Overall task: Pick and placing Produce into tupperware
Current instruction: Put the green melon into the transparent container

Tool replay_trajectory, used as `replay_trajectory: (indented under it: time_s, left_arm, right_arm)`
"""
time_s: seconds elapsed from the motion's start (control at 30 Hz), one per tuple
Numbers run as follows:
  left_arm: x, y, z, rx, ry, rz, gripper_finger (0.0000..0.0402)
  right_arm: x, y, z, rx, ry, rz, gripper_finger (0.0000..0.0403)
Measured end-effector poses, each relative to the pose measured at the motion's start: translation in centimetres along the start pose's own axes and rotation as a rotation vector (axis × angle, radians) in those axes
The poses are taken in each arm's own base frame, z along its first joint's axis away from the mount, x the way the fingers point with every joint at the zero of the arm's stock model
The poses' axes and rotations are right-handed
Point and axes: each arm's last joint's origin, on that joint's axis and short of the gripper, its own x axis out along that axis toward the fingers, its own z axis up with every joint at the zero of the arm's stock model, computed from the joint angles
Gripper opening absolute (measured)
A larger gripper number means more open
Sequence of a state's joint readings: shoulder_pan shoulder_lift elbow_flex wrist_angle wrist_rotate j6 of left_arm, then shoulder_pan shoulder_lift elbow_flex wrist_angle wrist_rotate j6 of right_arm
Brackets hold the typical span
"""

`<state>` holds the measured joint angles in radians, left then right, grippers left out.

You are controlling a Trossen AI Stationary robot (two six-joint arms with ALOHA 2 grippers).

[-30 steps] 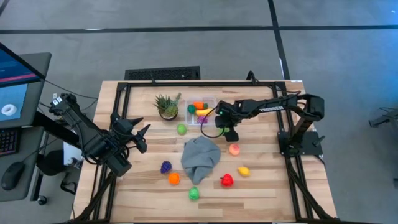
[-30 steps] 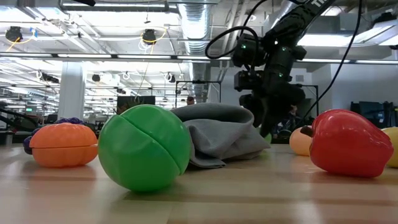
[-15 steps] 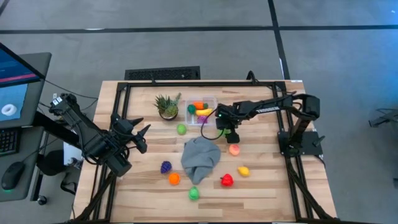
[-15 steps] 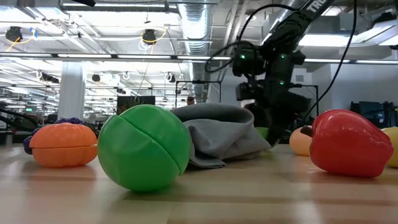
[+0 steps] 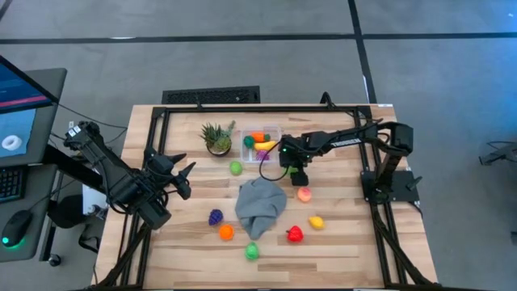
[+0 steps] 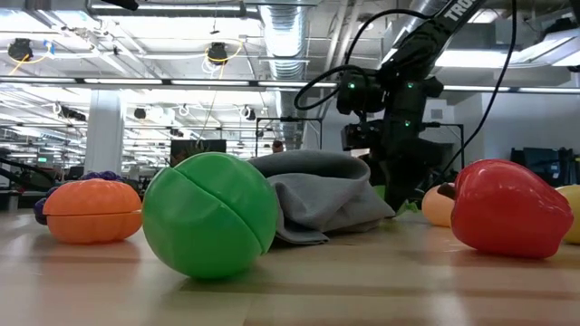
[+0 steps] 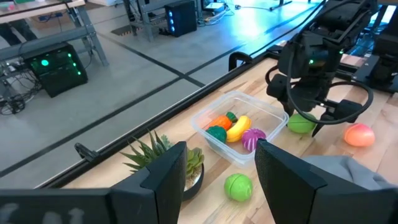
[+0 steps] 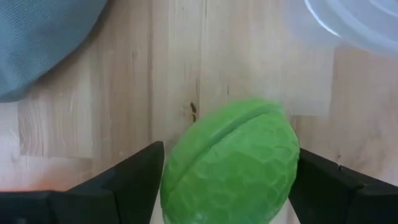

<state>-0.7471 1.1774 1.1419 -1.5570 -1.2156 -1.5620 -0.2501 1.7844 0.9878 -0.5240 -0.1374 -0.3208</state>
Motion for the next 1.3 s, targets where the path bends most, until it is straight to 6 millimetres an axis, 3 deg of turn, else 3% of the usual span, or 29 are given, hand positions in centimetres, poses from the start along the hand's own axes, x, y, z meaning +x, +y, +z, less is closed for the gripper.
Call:
replay_trajectory:
  time_s: [0.43, 0.97, 1.3]
  left_arm:
    - [0.0, 0.0, 0.0, 0.007, 0.001, 0.000, 0.0180]
    - [0.0, 0.0, 0.0, 0.006, 0.001, 0.000, 0.0180]
    - [0.0, 0.0, 0.0, 0.007, -0.004, 0.000, 0.0180]
  right_arm:
    - [0.0, -0.3, -0.2, 0.045, 0.006, 0.006, 0.0272]
    - [-0.5, -0.2, -0.7, 0.068, 0.046, 0.017, 0.0269]
    - [-5.1, -0.9, -1.5, 0.098, -0.032, -0.028, 0.0268]
